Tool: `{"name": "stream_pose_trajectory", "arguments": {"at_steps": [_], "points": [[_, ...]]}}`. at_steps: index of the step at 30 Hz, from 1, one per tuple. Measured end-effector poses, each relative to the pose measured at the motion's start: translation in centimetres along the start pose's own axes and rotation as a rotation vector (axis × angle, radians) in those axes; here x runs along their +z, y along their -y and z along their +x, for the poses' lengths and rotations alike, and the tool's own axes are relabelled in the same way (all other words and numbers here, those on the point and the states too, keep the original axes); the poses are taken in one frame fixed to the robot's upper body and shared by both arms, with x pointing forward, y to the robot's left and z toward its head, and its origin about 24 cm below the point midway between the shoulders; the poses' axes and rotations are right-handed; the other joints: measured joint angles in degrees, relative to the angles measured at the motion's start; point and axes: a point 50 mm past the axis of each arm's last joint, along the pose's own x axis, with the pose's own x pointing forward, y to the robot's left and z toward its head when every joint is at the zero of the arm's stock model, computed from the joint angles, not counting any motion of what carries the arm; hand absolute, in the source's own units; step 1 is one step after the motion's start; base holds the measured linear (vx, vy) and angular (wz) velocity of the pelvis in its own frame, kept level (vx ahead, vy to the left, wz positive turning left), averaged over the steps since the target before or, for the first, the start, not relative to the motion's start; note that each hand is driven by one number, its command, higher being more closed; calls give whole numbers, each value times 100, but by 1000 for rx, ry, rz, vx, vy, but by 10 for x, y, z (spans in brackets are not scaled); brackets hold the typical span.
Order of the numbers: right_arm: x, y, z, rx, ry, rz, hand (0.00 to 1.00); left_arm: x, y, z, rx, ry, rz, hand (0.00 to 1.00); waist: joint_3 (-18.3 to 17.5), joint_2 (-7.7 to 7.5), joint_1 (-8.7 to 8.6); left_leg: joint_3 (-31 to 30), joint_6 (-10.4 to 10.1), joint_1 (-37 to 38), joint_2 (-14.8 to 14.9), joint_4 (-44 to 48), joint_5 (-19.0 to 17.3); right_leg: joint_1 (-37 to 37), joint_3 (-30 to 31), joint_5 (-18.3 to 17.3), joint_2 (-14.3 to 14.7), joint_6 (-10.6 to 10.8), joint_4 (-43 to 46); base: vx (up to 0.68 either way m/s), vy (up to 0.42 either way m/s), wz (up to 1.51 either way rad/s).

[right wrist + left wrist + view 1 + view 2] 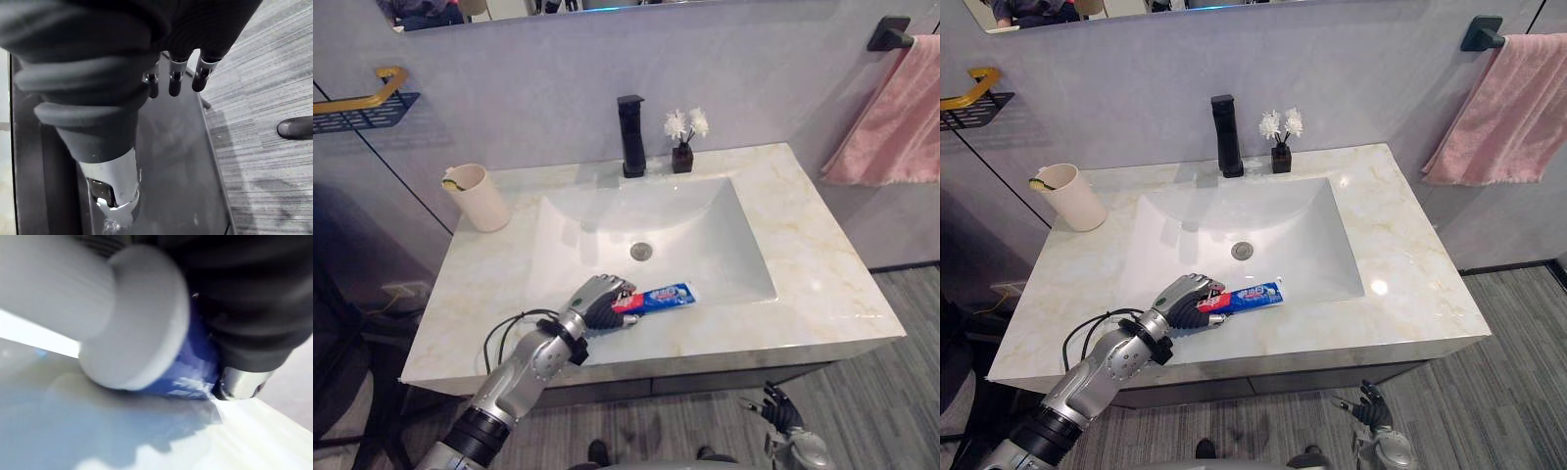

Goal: Organize washtable

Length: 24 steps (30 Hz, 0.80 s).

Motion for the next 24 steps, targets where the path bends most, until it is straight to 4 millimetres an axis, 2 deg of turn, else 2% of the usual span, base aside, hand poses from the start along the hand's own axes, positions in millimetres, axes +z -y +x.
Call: {"name": "stream_pose_trajectory", "arguments": {"at_steps": [2, 5, 7, 8, 9, 10, 12, 13, 15, 16, 19, 21, 23, 24], "points": [[0, 5, -1, -22, 2, 24, 0, -2, -1, -4, 4, -13, 0, 100, -3, 6, -7, 9, 0, 4, 1, 1, 0, -1, 8, 0, -1, 0, 1, 0, 0, 0], [9, 23, -4, -106, 55, 94, 0, -8, -2, -11, 23, -51, -13, 100, -15, 29, -8, 61, 2, 10, 3, 1, -3, -7, 23, 1, -3, 1, 10, -39, -15, -3], [23, 43, -8, -207, 132, 171, 0, -12, -3, -18, 39, -86, -24, 100, -24, 44, -10, 79, 4, 19, 3, 1, -5, -19, 53, 6, -9, 7, 16, -40, -9, -11], [30, 59, -13, -282, 179, 213, 0, -14, -4, -23, 55, -111, -31, 100, -31, 53, -4, 145, -11, 19, 18, -1, -30, -85, 144, 7, -3, 6, 44, -46, -5, -29], [46, 77, -18, -366, 256, 263, 0, -16, -5, -28, 74, -132, -39, 100, -32, 54, 27, 194, -16, 13, 31, -2, -42, -146, 227, 17, 3, 5, 64, -48, -7, -29], [51, 84, -22, -399, 285, 278, 0, -17, -5, -29, 81, -140, -43, 100, -32, 52, 26, 201, -16, 10, 31, -2, -42, -154, 236, 18, 3, 5, 68, -33, -6, -23], [82, 114, -40, -535, 445, 315, 0, -15, -11, -31, 139, -156, -66, 100, -33, 38, 26, 265, -14, 12, 33, 4, -39, -217, 311, 20, 7, 6, 129, -27, -9, -12], [90, 118, -44, -553, 482, 322, 0, -13, -13, -31, 156, -155, -69, 100, -36, 33, 17, 265, -14, 14, 32, 4, -39, -216, 313, 20, 6, 7, 132, -31, -13, -8], [128, 131, -64, -603, 671, 327, 0, -2, -28, -29, 243, -112, -70, 100, -53, 5, -2, 279, -14, 28, 40, 5, -39, -219, 331, 21, 15, 7, 150, -33, -18, -4], [137, 132, -68, -599, 715, 329, 0, 1, -32, -29, 259, -100, -68, 100, -54, 2, -4, 280, -14, 30, 43, 5, -39, -221, 335, 21, 18, 7, 155, -40, -18, -3], [196, 121, -94, -495, 1029, 381, 0, 17, -46, -28, 346, -33, -84, 100, -56, 6, 11, 293, -13, 38, 62, 4, -39, -254, 362, 21, 35, 7, 202, -52, -19, -5], [252, 97, -122, -310, 1311, 367, 0, 24, -52, -28, 379, 9, -97, 100, -59, 9, 28, 301, -12, 37, 76, 4, -36, -281, 381, 22, 49, 8, 237, -59, -19, -4], [284, 75, -141, -138, 1481, 355, 0, 26, -55, -26, 395, 30, -106, 100, -62, 10, 38, 291, -13, 37, 85, 4, -34, -283, 377, 22, 58, 8, 253, -37, -14, 2], [309, 46, -158, 48, 1611, 345, 0, 29, -60, -23, 421, 51, -119, 100, -63, 8, 51, 279, -16, 37, 93, 5, -26, -291, 368, 21, 66, 8, 282, -37, -14, 3]]}}
